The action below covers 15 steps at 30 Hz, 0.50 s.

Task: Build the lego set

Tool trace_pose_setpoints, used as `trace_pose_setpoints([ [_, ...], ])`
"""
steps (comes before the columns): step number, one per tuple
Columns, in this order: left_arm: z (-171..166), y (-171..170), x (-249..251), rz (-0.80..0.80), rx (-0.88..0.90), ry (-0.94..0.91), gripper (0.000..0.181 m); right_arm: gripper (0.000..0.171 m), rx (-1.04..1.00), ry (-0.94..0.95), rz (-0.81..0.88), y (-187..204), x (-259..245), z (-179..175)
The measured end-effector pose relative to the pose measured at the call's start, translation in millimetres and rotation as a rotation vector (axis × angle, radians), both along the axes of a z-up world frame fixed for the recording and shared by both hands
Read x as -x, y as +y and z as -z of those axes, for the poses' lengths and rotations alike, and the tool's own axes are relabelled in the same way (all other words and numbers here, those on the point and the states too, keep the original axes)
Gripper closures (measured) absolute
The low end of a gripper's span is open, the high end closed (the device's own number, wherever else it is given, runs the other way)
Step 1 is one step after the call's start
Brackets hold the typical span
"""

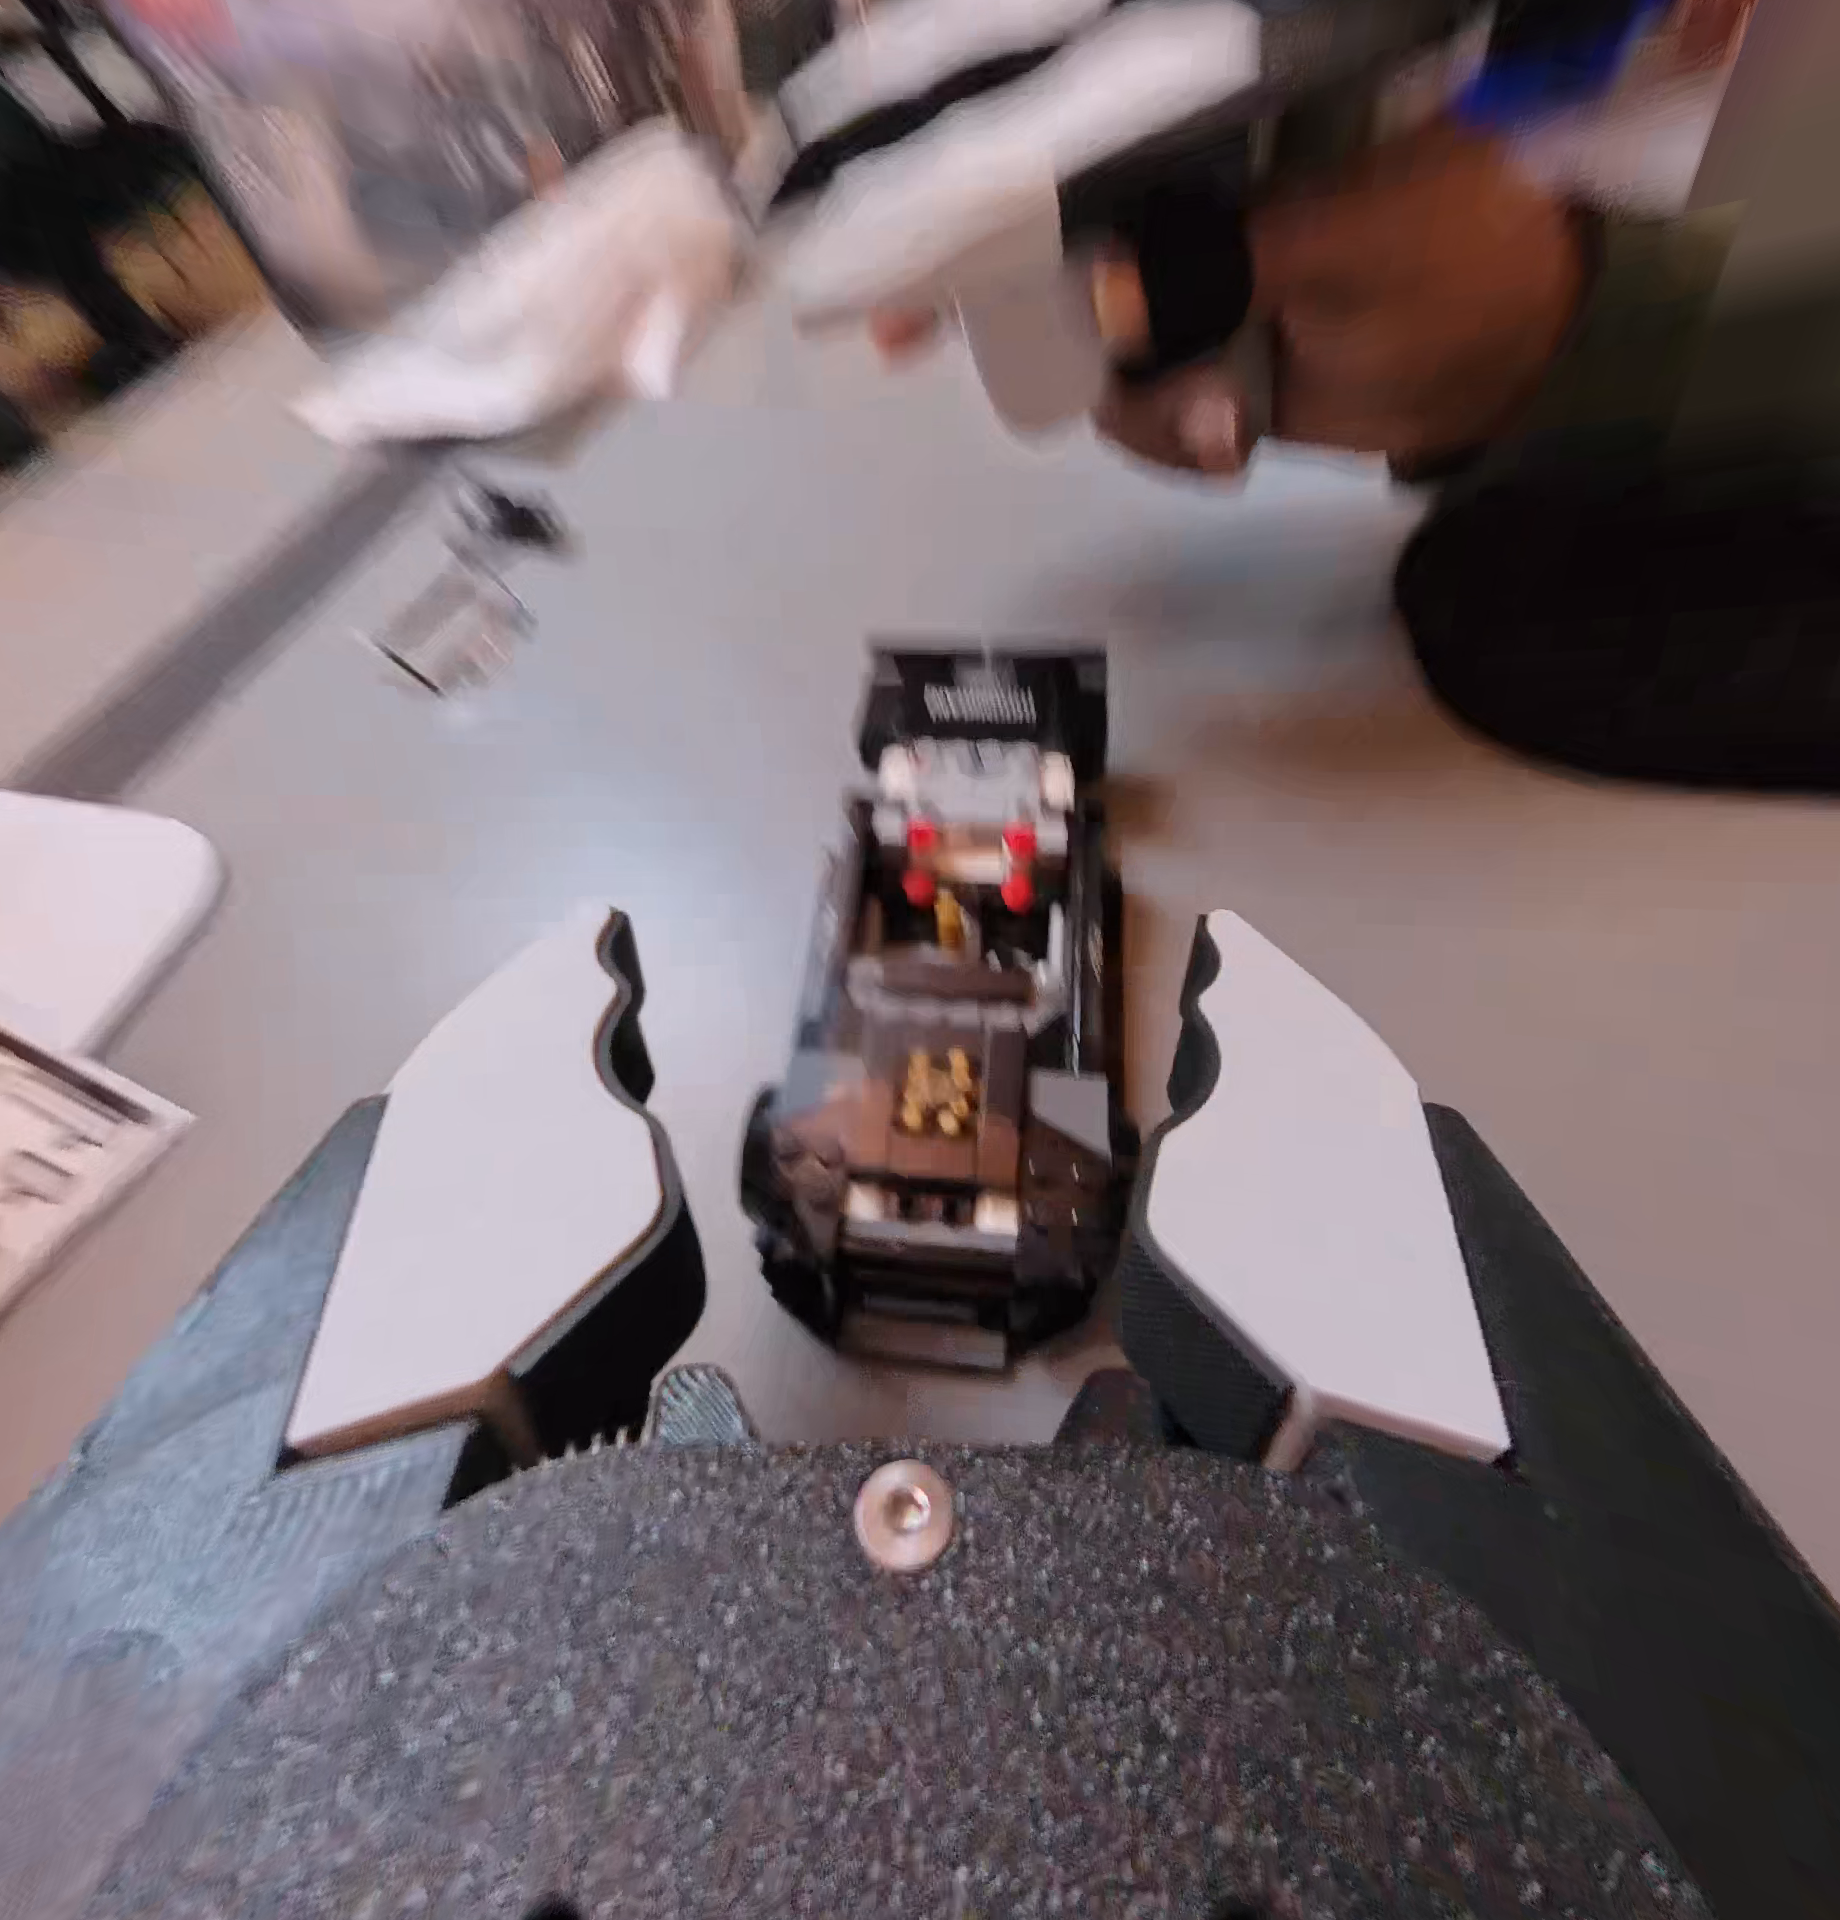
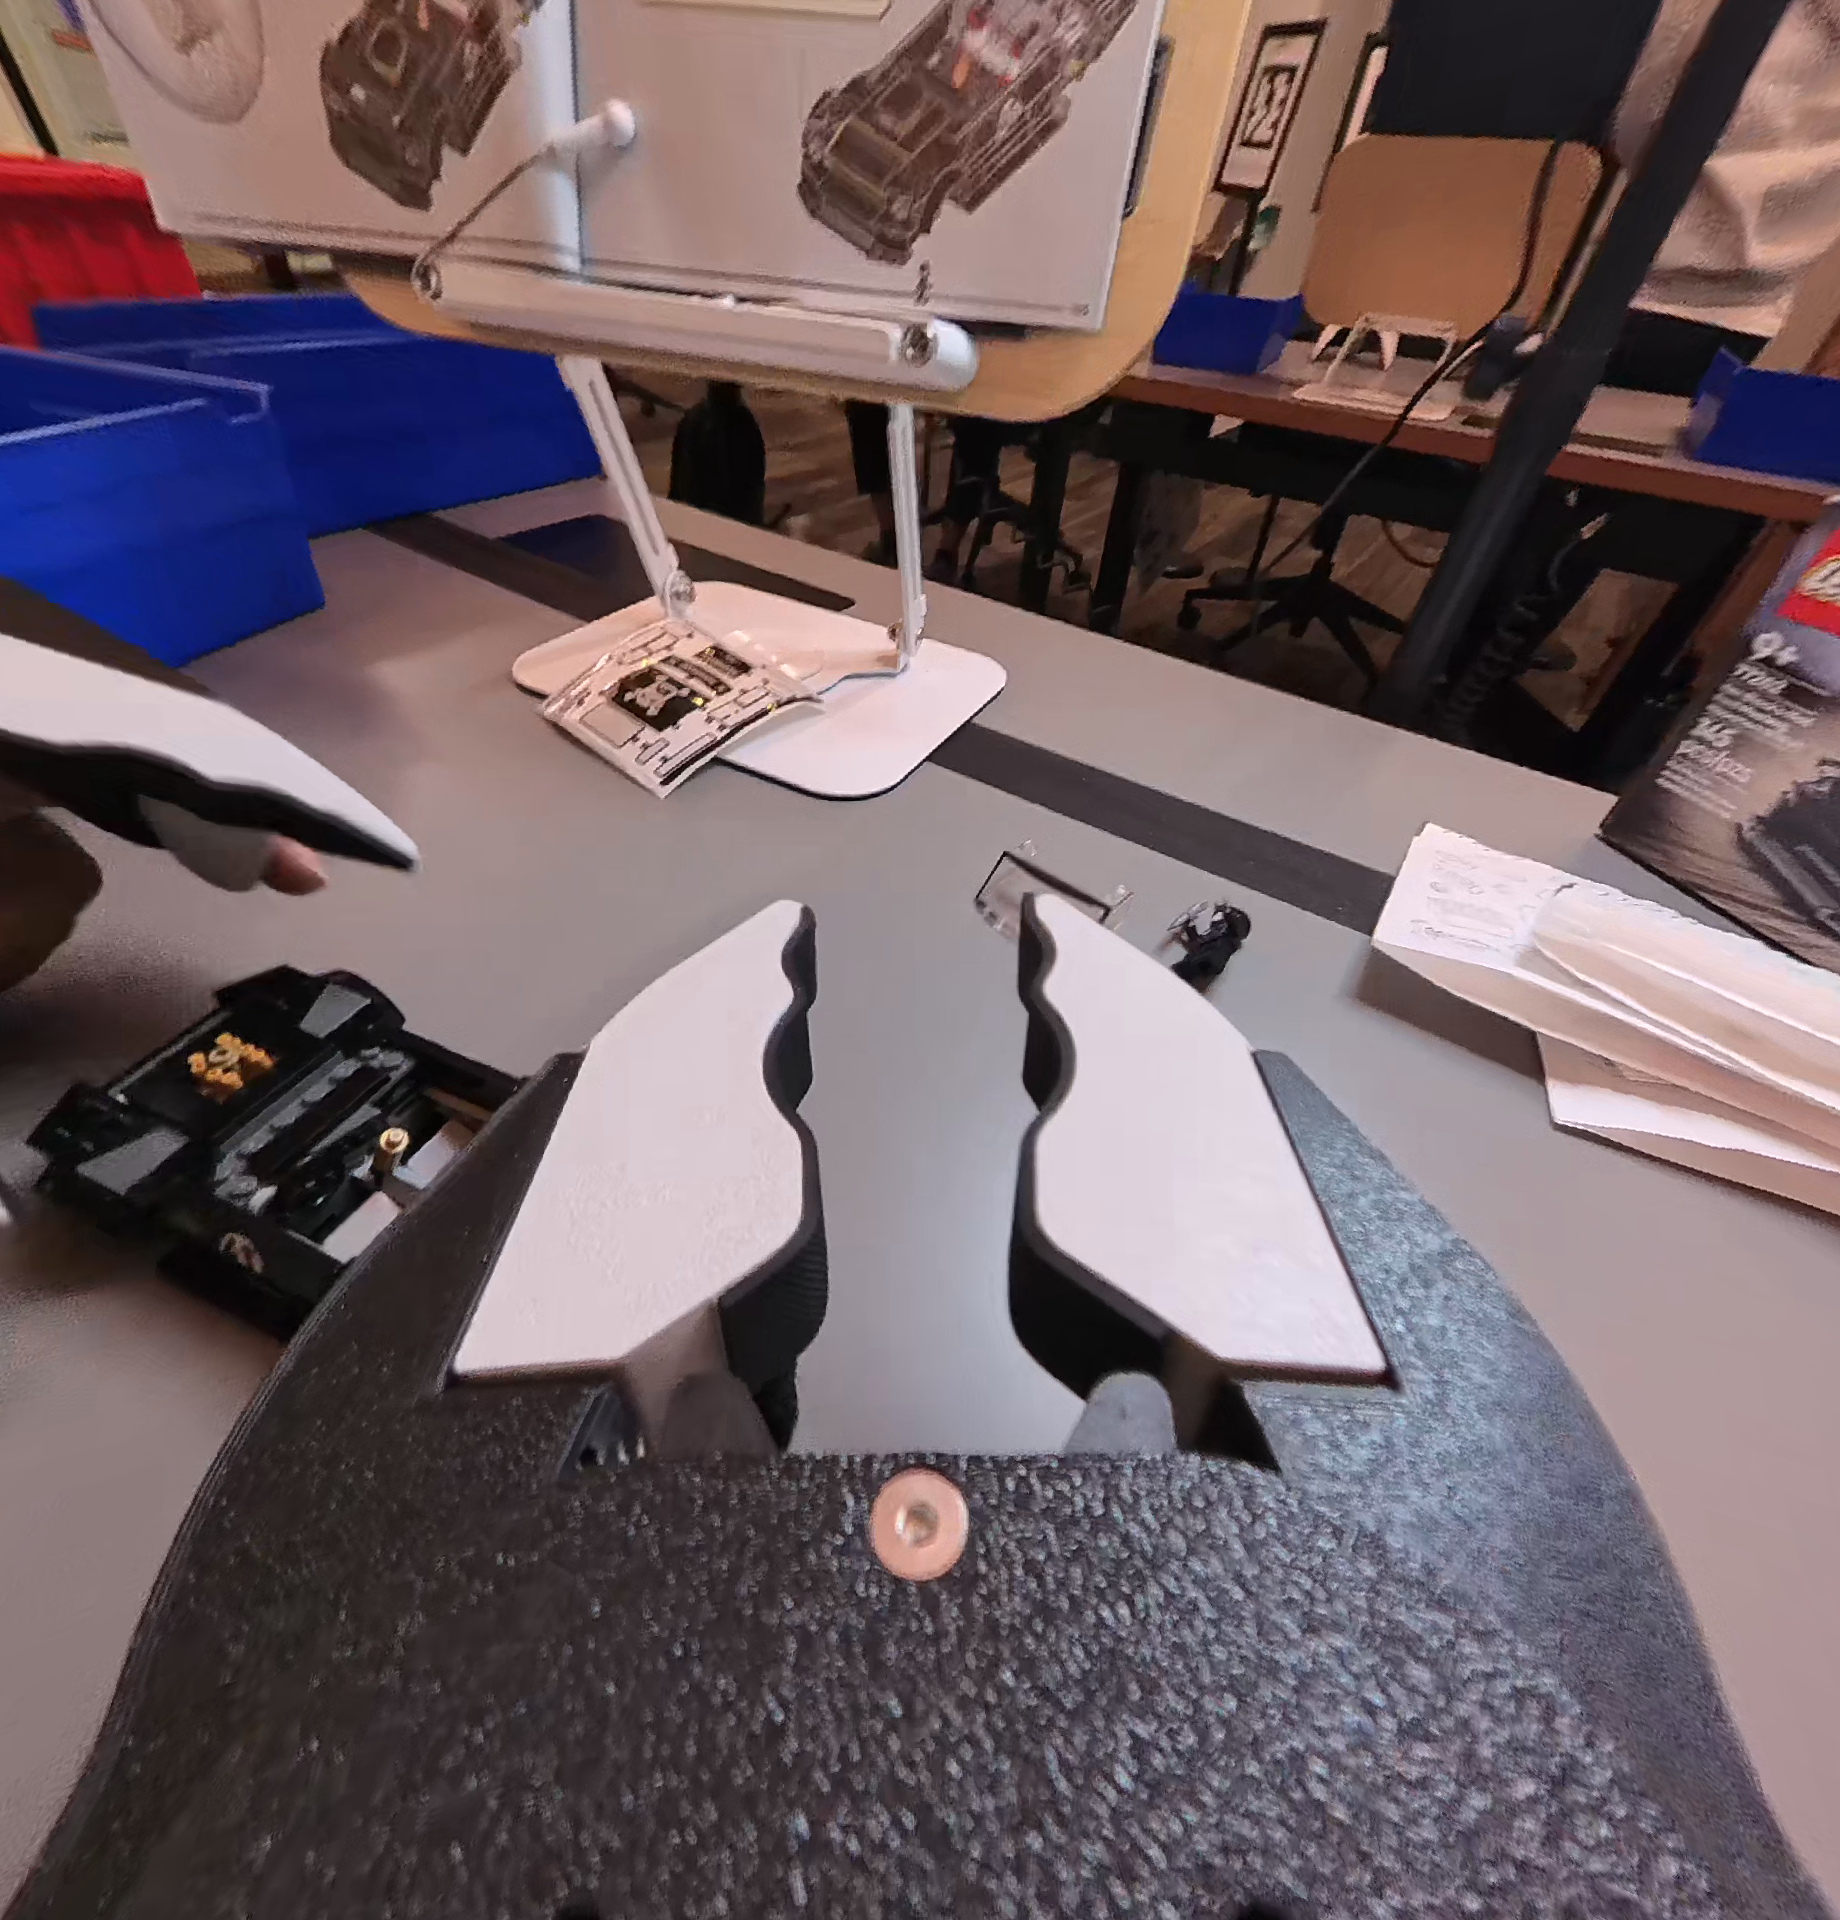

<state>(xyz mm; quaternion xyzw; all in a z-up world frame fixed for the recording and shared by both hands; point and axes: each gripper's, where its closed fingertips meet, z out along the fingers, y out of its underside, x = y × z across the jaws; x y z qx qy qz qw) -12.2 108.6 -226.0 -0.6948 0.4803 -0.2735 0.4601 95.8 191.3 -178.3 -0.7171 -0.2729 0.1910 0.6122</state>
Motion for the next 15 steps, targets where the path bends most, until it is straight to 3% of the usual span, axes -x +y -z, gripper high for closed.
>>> trace_pose_setpoints([
  [4,-69,16,25,-0.19,-0.232,-0.273,0.117,0.131,-0.053,0.025,0.023,0,-5,-12],
  [11,-112,27,97,-0.506,-0.388,-0.447,0.18,0.134,-0.053,-0.001,-0.001,-6,3,-10],
  [15,-108,31,114,-0.559,-0.395,-0.433,0.181,0.142,-0.084,-0.02,0.009,-9,3,-15],
])
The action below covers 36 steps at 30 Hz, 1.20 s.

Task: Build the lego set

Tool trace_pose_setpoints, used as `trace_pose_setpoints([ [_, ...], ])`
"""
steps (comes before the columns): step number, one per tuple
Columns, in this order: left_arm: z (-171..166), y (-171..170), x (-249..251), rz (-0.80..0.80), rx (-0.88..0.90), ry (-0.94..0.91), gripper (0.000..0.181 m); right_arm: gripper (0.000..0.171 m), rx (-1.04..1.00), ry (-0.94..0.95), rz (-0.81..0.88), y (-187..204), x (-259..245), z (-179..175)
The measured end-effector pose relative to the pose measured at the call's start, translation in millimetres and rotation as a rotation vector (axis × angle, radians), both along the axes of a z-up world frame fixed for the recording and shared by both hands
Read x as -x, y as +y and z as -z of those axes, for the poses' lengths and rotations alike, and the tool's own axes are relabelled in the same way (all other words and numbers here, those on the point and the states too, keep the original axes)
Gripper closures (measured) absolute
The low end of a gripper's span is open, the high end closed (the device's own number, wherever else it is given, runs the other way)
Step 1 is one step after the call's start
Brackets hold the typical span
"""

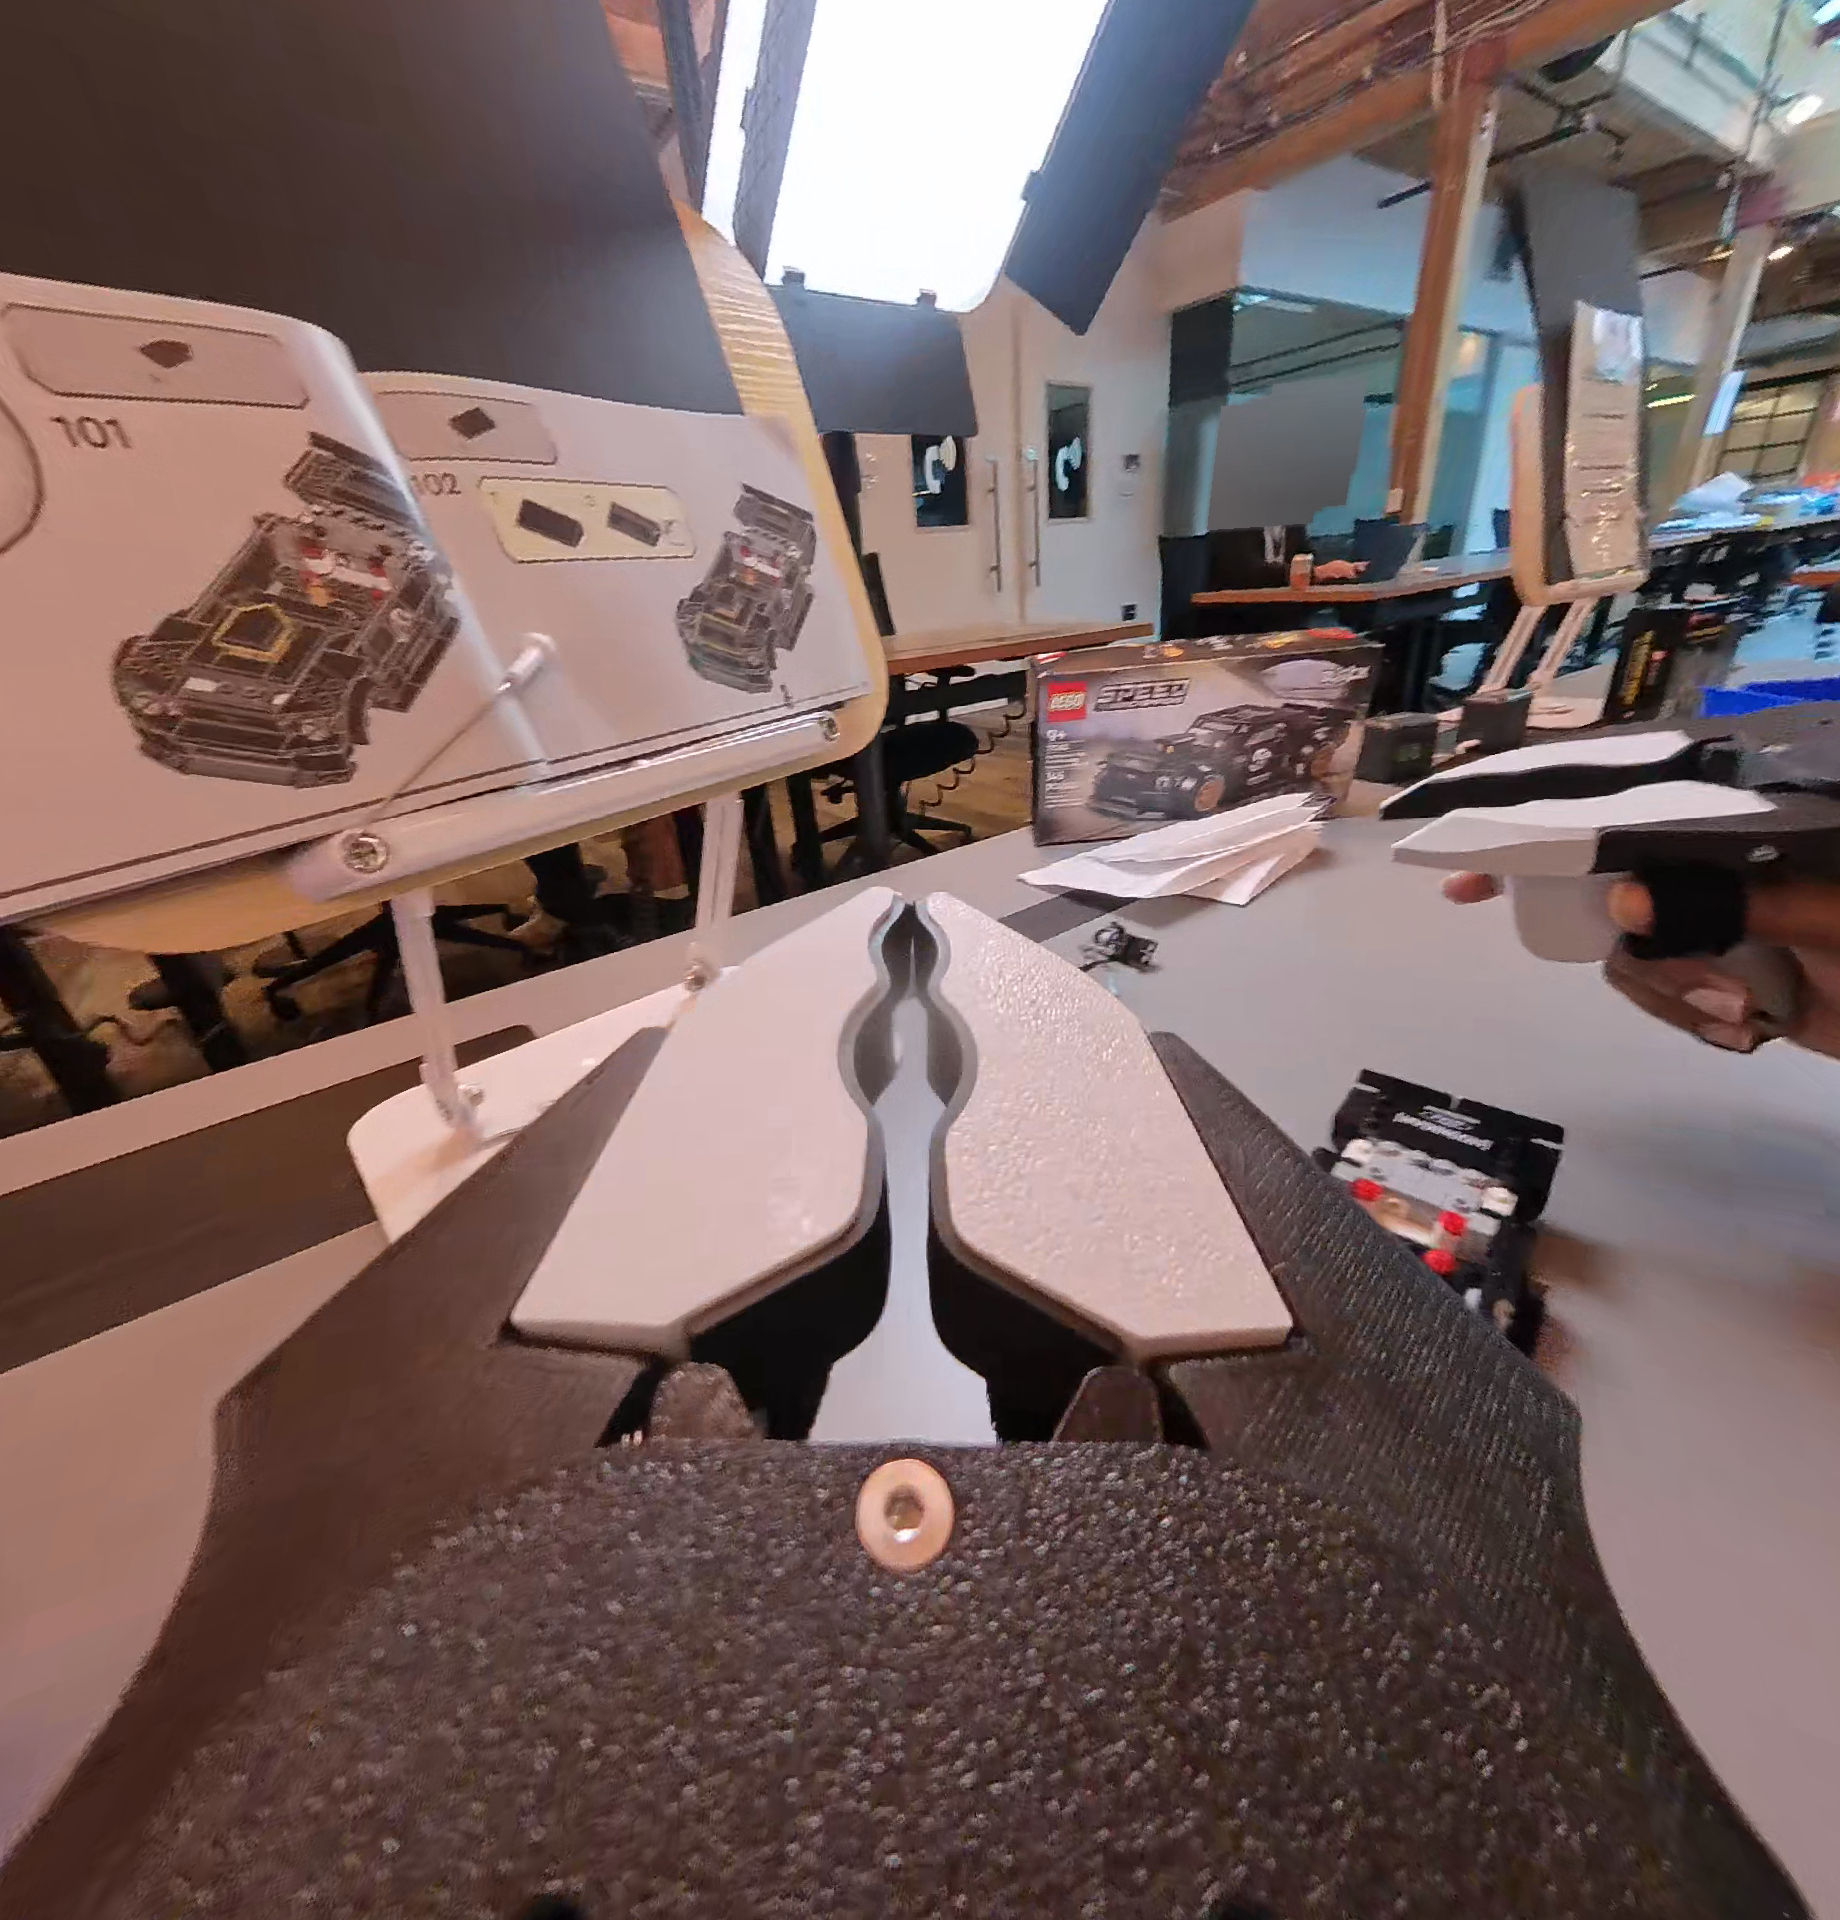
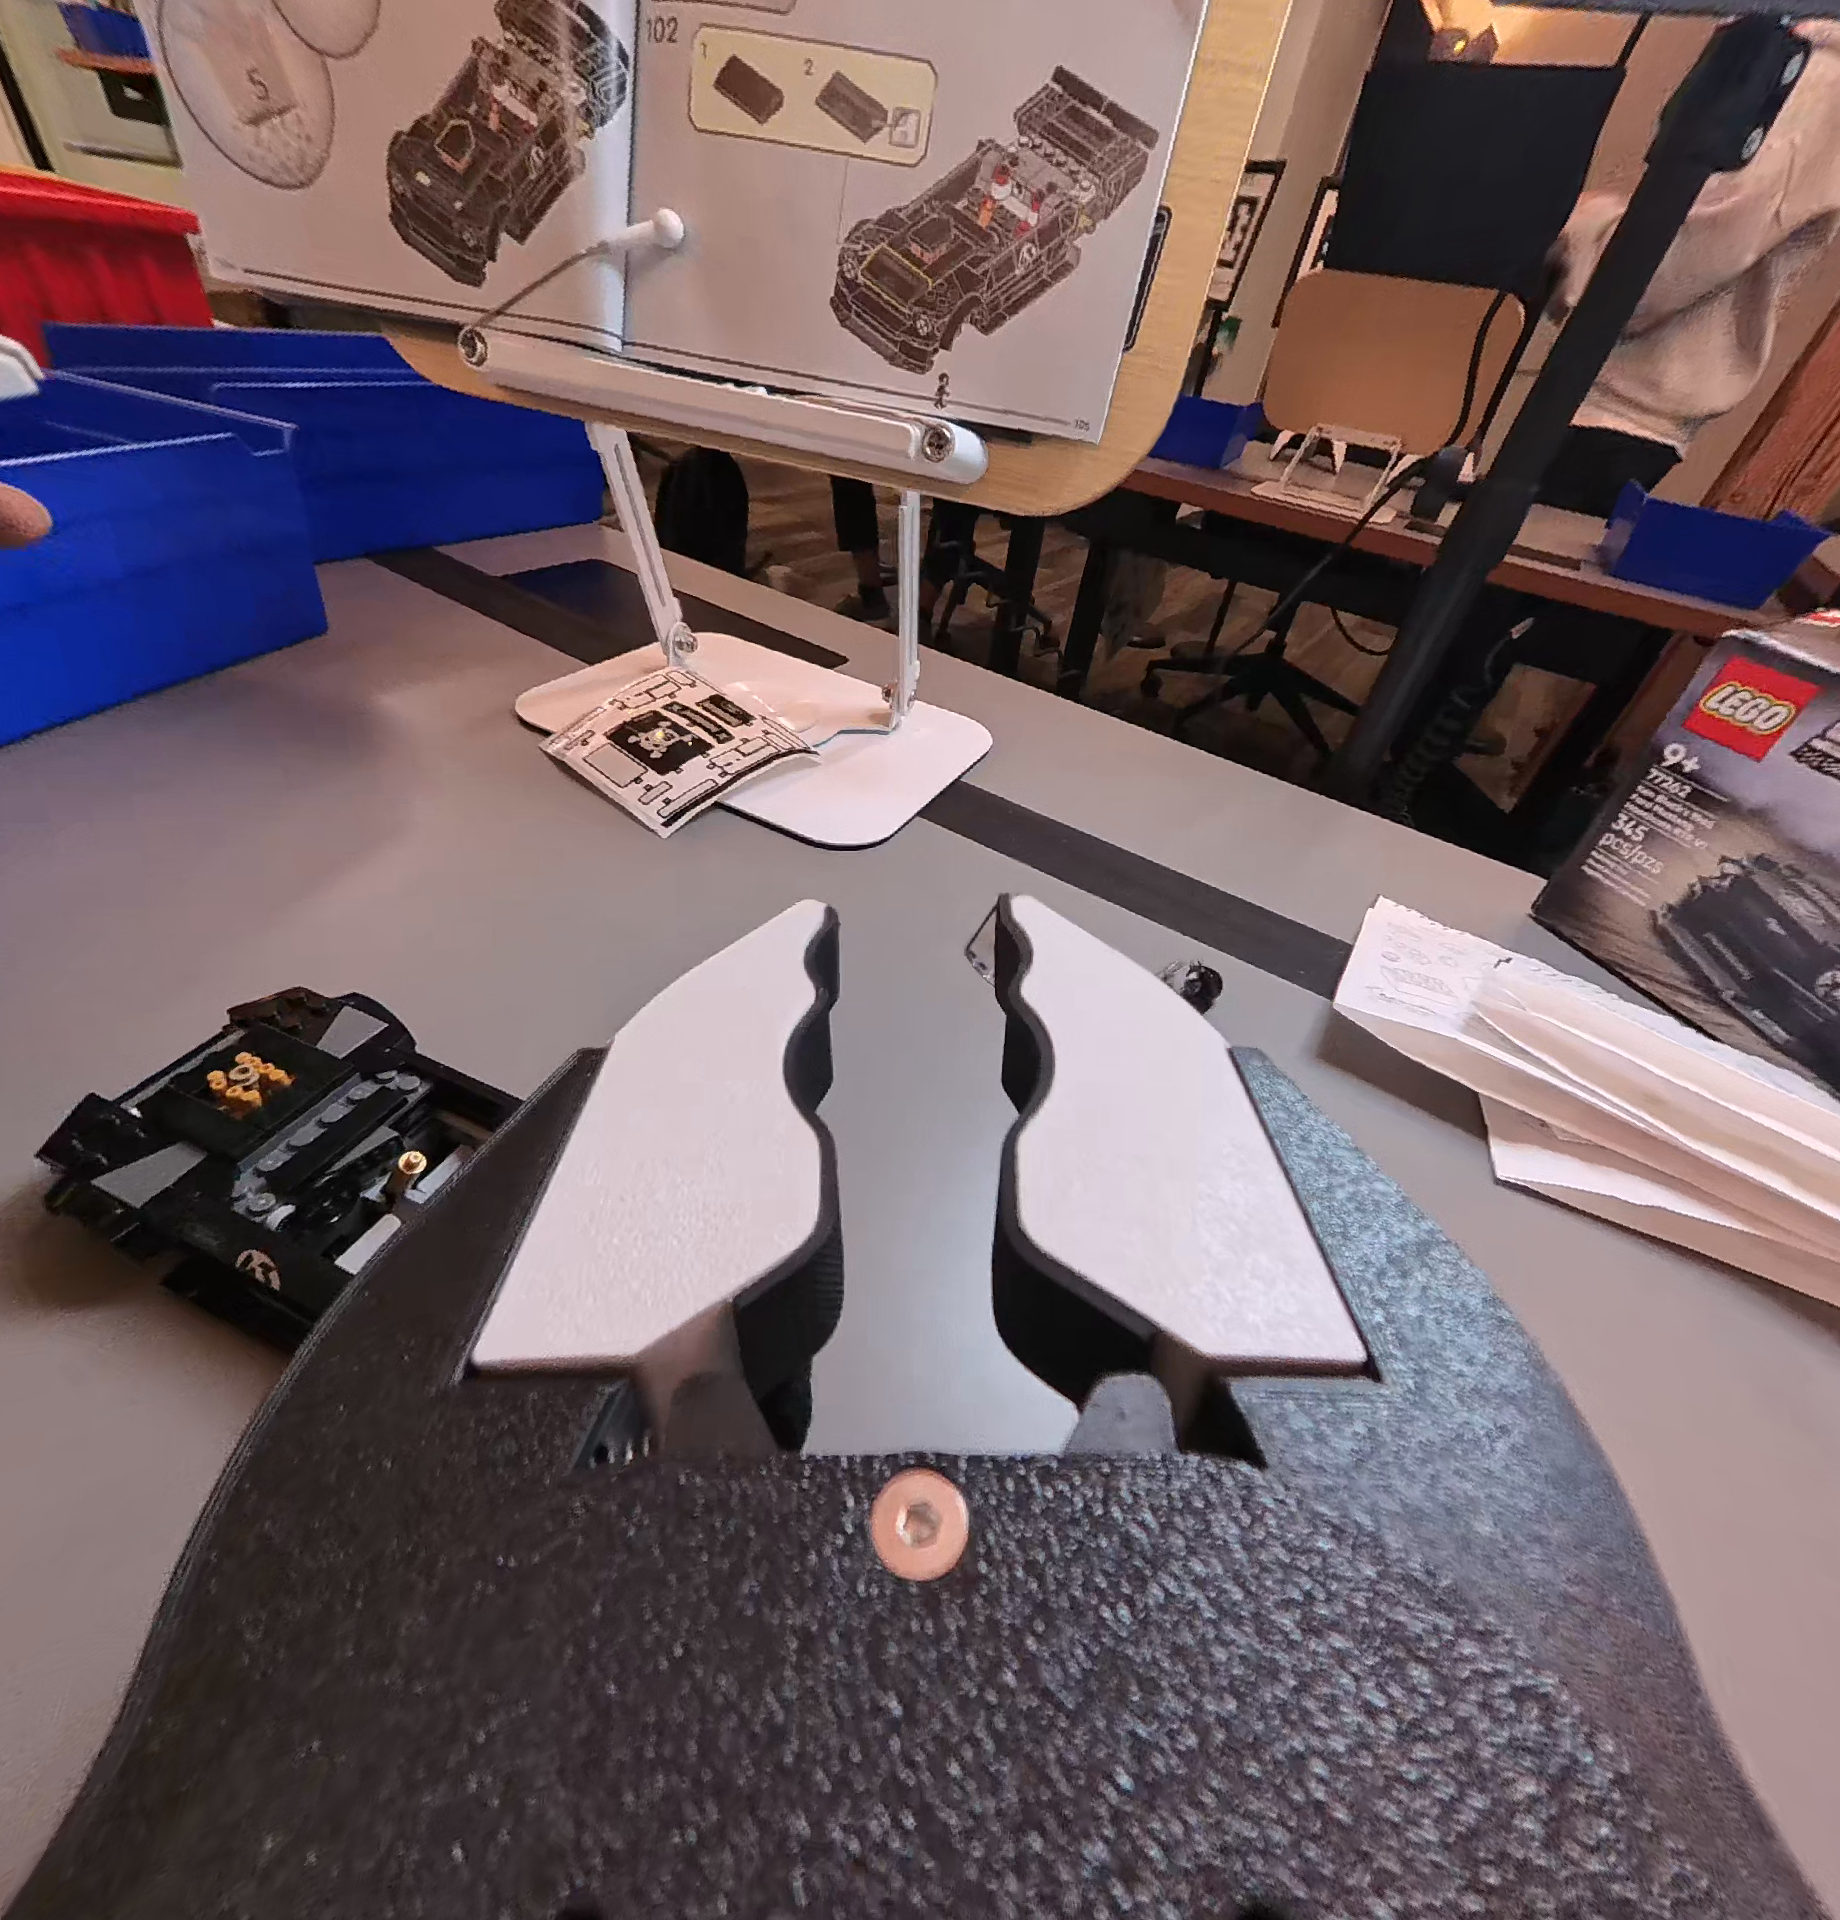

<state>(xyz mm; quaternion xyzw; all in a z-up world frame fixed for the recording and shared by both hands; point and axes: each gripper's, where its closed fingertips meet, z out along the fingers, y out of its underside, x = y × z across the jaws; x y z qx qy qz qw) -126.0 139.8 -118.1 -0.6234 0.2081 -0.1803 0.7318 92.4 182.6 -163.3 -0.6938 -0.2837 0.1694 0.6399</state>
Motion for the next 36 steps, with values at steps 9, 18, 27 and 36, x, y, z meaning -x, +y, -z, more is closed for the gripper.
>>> trace_pose_setpoints([
  [9,-1,11,29,-0.133,-0.022,0.058,0.181,0.171,-0.054,0.022,0.022,-1,-6,-8],
  [18,-1,15,39,-0.185,-0.008,0.038,0.181,0.171,-0.106,-0.016,-0.012,-11,3,-13],
  [27,-2,17,44,-0.217,-0.019,0.047,0.181,0.171,-0.119,-0.038,-0.02,-11,6,-9],
  [36,-4,15,45,-0.176,0.011,0.02,0.181,0.171,-0.108,-0.001,-0.012,-10,3,-12],
])
